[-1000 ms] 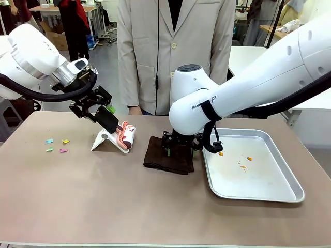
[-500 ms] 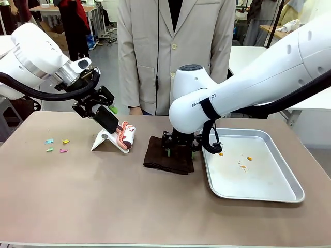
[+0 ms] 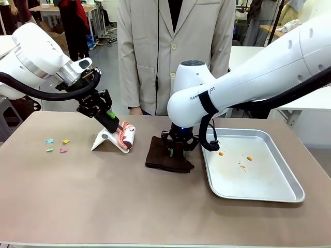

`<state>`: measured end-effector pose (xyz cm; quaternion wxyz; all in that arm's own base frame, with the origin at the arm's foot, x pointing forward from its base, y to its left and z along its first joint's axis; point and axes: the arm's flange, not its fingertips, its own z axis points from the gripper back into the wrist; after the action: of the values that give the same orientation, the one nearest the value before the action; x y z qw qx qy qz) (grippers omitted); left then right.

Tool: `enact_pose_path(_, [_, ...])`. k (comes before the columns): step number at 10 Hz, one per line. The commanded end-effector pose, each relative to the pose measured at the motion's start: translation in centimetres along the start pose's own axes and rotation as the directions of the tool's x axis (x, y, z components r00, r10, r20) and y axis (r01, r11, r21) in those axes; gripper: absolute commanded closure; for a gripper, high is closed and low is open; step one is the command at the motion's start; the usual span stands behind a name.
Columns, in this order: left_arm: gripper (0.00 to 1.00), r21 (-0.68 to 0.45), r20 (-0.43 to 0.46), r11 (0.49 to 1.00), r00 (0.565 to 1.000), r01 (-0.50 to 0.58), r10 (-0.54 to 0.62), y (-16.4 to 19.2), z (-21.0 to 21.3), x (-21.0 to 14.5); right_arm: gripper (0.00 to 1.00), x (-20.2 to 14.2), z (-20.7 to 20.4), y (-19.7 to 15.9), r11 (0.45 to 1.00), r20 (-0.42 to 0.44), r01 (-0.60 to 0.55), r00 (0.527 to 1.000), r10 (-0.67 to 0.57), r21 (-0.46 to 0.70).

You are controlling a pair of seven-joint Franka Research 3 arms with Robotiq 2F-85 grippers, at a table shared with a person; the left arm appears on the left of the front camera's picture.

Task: Clean the surface of the table.
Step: Hold the Lint Roller with your left hand and the towel with your right hand.

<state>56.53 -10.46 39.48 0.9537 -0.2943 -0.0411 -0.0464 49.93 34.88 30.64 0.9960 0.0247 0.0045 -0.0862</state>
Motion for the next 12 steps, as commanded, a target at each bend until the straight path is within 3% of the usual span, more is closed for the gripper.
enact_pose_path(1, [1.0,0.007,0.002,1.0,1.0,-0.019,0.019,-0.7,0.1,0.4,1.0,0.4,-1.6,-0.9,1.0,-0.042,-0.011,0.999,0.011,-0.008])
enact_pose_path(8, [1.0,-0.017,0.035,1.0,0.999,-0.013,0.014,-0.7,1.2,-0.1,1.0,0.5,-1.5,-1.0,1.0,-0.057,-0.011,0.998,0.012,0.025])
enact_pose_path(10, [1.0,-0.064,0.069,0.998,0.998,0.01,-0.006,-1.0,2.5,-0.8,1.0,0.5,-0.3,-2.5,0.993,-0.07,0.009,0.998,0.0,0.119])
enact_pose_path(12, [1.0,-0.139,0.078,0.987,0.994,0.084,-0.073,-1.4,4.1,-2.2,1.0,0.7,2.1,-6.3,0.957,-0.088,0.073,0.995,-0.05,0.281])
